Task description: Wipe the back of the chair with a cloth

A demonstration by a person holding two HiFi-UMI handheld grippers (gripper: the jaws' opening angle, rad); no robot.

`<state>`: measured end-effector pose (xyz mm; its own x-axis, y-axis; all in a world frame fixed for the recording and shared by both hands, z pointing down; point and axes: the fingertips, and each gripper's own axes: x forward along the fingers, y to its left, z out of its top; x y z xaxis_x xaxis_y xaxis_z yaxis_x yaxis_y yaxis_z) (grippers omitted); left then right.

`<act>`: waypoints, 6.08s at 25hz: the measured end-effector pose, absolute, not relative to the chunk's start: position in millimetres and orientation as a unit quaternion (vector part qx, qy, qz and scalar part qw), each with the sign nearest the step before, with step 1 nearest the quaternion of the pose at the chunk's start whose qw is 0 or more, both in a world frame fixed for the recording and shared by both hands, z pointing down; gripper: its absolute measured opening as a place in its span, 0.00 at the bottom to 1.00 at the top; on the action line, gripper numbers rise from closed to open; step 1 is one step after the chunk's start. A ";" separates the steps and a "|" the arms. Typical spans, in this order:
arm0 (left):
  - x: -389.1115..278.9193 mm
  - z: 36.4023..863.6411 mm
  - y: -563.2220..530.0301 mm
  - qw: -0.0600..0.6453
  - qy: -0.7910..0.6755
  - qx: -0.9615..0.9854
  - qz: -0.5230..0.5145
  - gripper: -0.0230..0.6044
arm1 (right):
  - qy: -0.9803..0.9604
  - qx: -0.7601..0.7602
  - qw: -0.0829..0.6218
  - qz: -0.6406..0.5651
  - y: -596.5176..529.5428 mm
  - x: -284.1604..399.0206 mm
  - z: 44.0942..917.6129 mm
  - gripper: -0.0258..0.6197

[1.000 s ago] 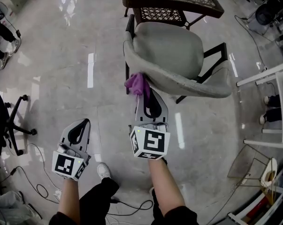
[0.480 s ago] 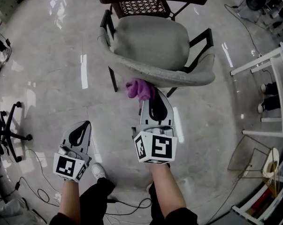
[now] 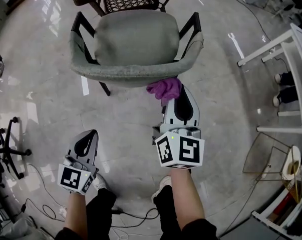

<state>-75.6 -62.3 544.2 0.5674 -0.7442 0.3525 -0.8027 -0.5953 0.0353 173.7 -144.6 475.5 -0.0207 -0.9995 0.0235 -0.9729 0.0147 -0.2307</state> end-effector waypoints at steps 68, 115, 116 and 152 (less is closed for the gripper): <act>-81.8 615.0 -42.3 0.069 -0.411 0.884 0.211 0.05 | 0.721 -0.690 -0.009 -0.064 -132.2 203.8 580.3 0.15; -156.3 110.4 7.9 -0.002 -0.512 0.855 0.079 0.05 | 0.730 -0.674 -0.055 -0.103 49.5 136.2 139.6 0.15; -154.8 103.6 7.2 -0.004 -0.510 0.857 0.077 0.05 | 0.728 -0.676 -0.051 -0.103 49.9 138.4 133.3 0.15; -165.5 -9.7 29.4 -0.058 -0.520 0.852 0.023 0.05 | 0.724 -0.686 0.003 -0.072 71.9 146.5 39.3 0.15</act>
